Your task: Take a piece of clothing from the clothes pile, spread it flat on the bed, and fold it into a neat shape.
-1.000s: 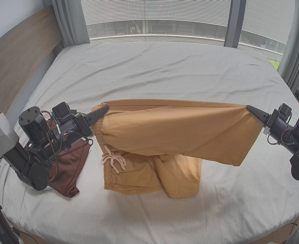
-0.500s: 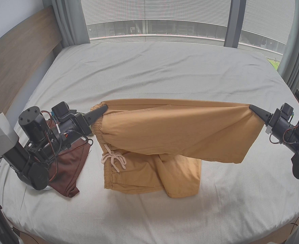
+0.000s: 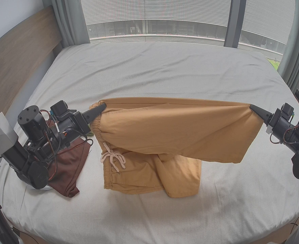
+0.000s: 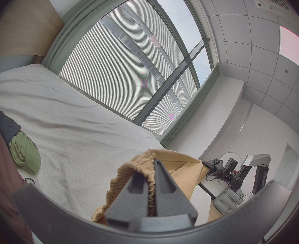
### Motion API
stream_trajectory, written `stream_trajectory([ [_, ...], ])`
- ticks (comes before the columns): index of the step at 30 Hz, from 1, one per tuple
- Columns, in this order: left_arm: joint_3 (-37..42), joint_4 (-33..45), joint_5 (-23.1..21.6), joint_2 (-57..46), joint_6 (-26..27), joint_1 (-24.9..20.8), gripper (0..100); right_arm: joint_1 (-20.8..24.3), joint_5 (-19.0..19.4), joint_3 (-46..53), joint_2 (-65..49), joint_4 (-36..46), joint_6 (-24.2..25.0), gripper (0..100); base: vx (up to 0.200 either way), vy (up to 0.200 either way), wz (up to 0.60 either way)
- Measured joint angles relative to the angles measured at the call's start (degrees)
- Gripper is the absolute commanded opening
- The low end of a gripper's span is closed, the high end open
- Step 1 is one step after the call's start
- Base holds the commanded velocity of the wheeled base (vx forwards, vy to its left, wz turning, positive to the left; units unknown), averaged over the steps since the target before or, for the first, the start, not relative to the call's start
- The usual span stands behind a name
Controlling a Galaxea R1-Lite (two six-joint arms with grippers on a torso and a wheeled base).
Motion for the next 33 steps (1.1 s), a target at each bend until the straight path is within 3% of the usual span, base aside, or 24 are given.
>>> stream_trajectory([
  [14, -1.88, 0.0, 0.11, -0.09, -0.05, 0.33, 0, 3.23, -0.33, -3.54, 2.84, 0.0, -2.28, 0, 0.0, 0.0, 0.0],
  [24, -11.14, 0.0, 4.92, 5.32, -0.5, 0.35, 0, 4.4, -0.17, -12.74, 9.73, 0.5, -2.36, 0, 0.0, 0.0, 0.0],
  [33, -16.01, 0.0, 5.91, 9.78, -3.21, 0.3, 0, 4.43, -0.09, -21.03, 15.58, 0.66, -2.35, 0, 0.0, 0.0, 0.0],
])
